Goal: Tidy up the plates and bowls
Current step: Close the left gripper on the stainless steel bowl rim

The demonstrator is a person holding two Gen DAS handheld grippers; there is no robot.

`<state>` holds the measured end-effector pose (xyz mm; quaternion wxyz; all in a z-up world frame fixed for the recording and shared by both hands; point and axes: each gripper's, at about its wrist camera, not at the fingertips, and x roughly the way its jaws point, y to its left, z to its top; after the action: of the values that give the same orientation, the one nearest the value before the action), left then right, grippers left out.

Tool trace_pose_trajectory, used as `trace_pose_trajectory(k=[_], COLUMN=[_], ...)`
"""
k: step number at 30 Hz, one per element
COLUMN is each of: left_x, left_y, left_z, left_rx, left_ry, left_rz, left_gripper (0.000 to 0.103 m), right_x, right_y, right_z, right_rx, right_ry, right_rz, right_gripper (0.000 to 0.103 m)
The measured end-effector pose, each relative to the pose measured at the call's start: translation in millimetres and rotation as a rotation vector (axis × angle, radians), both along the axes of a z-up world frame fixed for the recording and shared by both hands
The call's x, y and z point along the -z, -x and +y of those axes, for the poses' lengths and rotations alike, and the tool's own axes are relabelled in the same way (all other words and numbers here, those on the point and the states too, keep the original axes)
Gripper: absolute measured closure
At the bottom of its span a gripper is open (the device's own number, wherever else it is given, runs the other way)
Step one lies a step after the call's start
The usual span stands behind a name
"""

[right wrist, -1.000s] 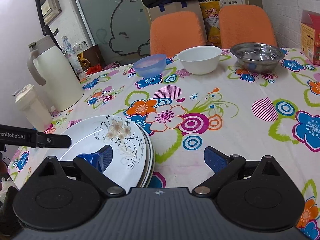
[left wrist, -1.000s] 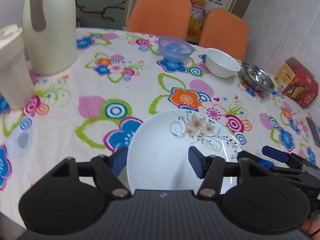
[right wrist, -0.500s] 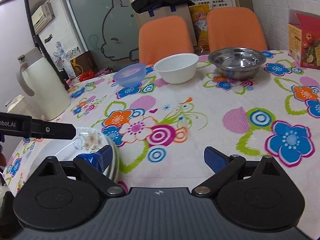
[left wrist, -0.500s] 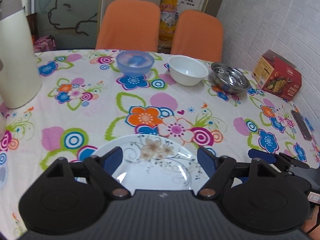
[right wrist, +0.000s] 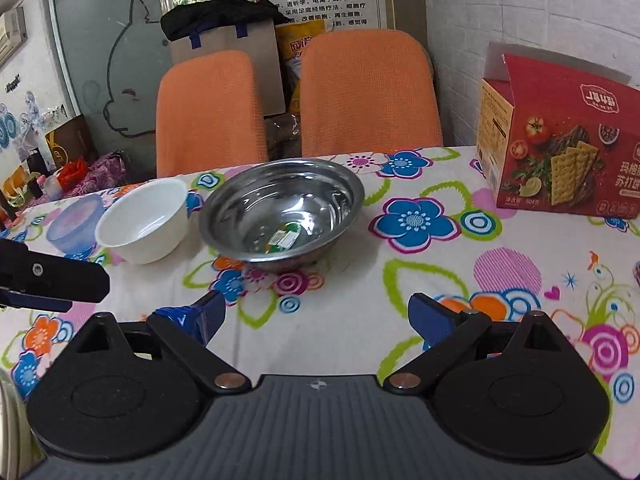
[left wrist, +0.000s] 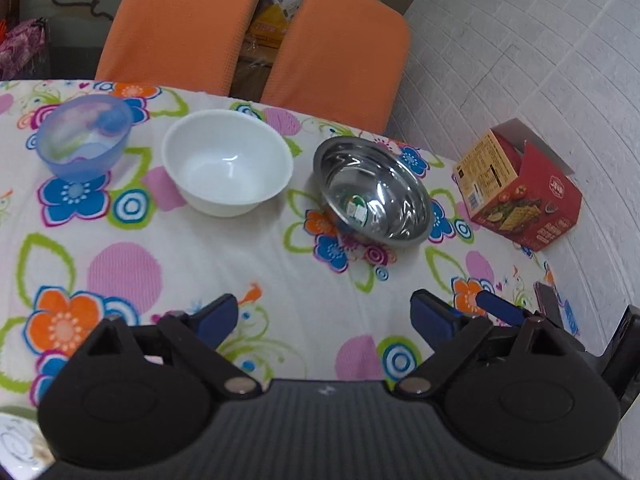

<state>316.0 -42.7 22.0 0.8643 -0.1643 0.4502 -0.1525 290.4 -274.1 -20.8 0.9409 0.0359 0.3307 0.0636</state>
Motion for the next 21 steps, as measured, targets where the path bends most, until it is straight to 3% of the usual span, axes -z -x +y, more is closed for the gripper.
trace_pose_trajectory(k=[4, 9, 11, 12, 13, 16, 21], left_x=[14.5, 36.2, 40.6, 43.0, 45.0, 49.3, 49.6], left_y=[-37.3, -70.9, -78.8, -83.6, -86.8, -94.5, -104.5], left_z=[-16.1, -31.6, -36.6, -39.7, -42.3, -45.0, -43.4], left_rx=[-0.085, -0.181, -0.212, -0.225, -0.233, -0.256, -0.269], left_ry=[0.085, 0.142, 0.145, 0.140, 0.138, 0.137, 0.133], left_rz=[0.043, 0.106, 0.120, 0.127, 0.135, 0.152, 0.127], left_gripper=[0.011, 0.012, 0.015, 0.022, 0.032, 0.041, 0.045], right_x=[-4.2, -2.1, 3.3, 6.1, 8.8, 14.7, 17.6], right_y=[-32.1, -74.3, -88.1, -95.1, -100.1, -107.6, -117.9], right_z=[-15.8, -21.5, -21.2, -20.8, -20.5, -20.0, -8.0], right_rx=[0.020, 0.047, 0.035, 0.027, 0.011, -0.082, -0.232], right_ry=[-0.021, 0.082, 0.117, 0.130, 0.129, 0.081, 0.107], right_rz=[-0.027, -0.046, -0.044, -0.034, -0.024, -0.001, 0.027], right_gripper=[0.017, 0.017, 0.017, 0.017, 0.017, 0.018, 0.019])
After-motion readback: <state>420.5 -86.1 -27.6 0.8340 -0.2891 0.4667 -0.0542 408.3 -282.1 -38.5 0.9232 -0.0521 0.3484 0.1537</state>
